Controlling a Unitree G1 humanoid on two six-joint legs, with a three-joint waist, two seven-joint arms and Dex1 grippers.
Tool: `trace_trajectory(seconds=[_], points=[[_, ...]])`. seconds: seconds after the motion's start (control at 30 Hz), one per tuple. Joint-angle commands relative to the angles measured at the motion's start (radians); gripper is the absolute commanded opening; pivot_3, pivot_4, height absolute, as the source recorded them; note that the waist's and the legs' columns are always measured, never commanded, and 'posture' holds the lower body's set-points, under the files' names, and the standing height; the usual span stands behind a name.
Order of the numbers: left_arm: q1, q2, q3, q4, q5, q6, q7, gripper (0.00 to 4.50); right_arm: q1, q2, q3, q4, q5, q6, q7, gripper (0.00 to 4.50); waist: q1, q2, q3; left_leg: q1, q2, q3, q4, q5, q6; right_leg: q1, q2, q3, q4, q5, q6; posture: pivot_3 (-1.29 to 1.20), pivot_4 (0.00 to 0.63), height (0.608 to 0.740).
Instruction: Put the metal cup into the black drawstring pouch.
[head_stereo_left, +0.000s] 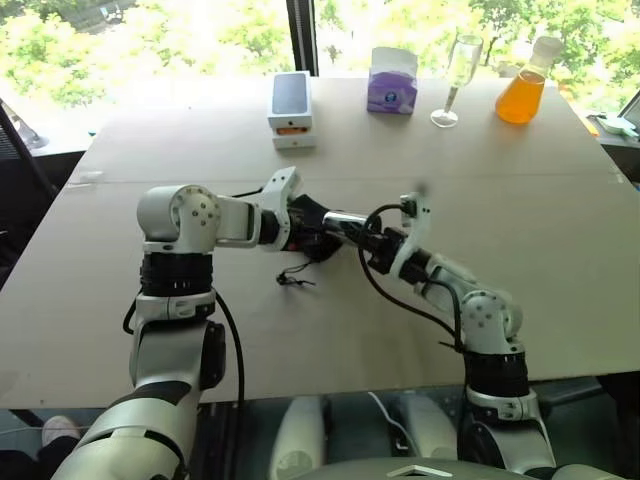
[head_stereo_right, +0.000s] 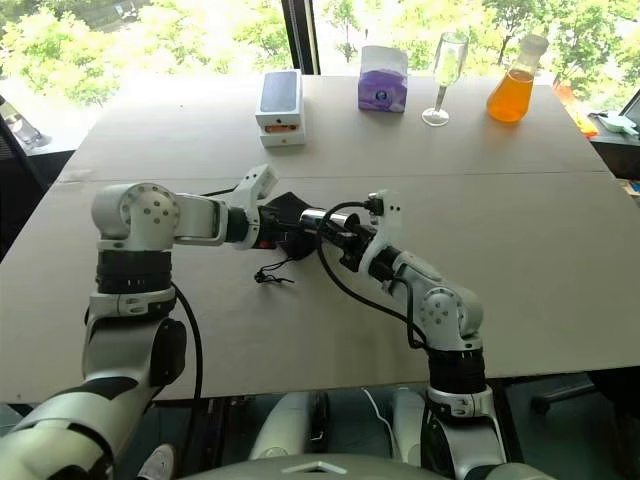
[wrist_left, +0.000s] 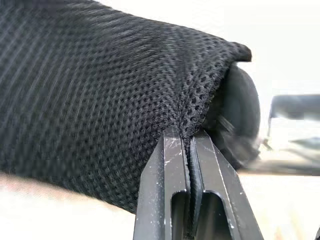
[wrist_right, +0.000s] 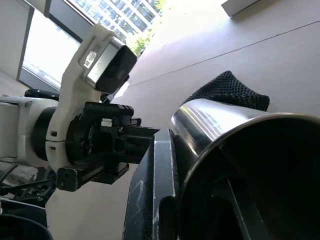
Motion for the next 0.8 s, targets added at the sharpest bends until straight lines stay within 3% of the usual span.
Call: trace_trajectory(seconds=[0.03, 0.33, 0.57, 0.7, 0.73, 0.8], points=[[-0.035, -0.007, 0.016, -0.042, -0.082, 0.002, 0.019, 0.0, 0.021, -0.023, 0.09, 0.021, -0.062, -0.027, 0.024, 0.11, 0.001, 0.0, 0.0, 0.0, 0.0, 0.0, 0.0, 0.0, 0.0, 0.0, 0.0, 0.0, 0.0, 0.0, 0.0, 0.0, 0.15, 0.74], [-0.065, -0.028, 0.045, -0.054, -0.186, 0.002, 0.124, 0.0, 0.011, -0.061, 0.199, 0.075, -0.188, -0.138, 0.081, 0.11, 0.001, 0.0, 0.0, 0.001, 0.0, 0.0, 0.0, 0.0, 0.0, 0.0, 0.0, 0.0, 0.001, 0.0, 0.0, 0.0, 0.15, 0.74], [-0.141, -0.048, 0.054, 0.015, -0.272, 0.002, 0.214, 0.0, -0.08, -0.034, 0.312, 0.249, -0.398, -0.51, 0.14, 0.11, -0.004, 0.0, 0.0, 0.001, -0.001, 0.001, 0.0, 0.002, -0.004, -0.001, 0.0, 0.001, 0.001, 0.0, 0.0, 0.0, 0.15, 0.74], [-0.174, -0.086, 0.084, 0.043, -0.309, 0.002, 0.271, 0.0, -0.156, -0.034, 0.347, 0.392, -0.564, -0.792, 0.087, 0.11, -0.002, 0.0, 0.0, 0.0, -0.001, 0.001, 0.0, 0.003, -0.005, -0.001, 0.0, 0.001, 0.001, 0.0, 0.0, 0.0, 0.15, 0.74], [-0.173, -0.091, 0.092, 0.044, -0.325, 0.002, 0.289, 0.0, -0.164, -0.024, 0.34, 0.421, -0.573, -0.828, 0.084, 0.11, -0.001, 0.0, 0.0, 0.0, -0.001, 0.001, 0.0, 0.003, -0.005, -0.001, 0.0, 0.001, 0.001, 0.0, 0.0, 0.0, 0.15, 0.74], [-0.157, -0.099, 0.109, 0.021, -0.367, 0.002, 0.327, 0.0, -0.168, 0.056, 0.246, 0.441, -0.442, -0.794, 0.105, 0.11, -0.001, 0.0, 0.0, 0.0, -0.001, 0.001, 0.0, 0.003, -0.005, -0.002, -0.001, 0.001, 0.001, 0.0, 0.0, 0.0, 0.15, 0.74]])
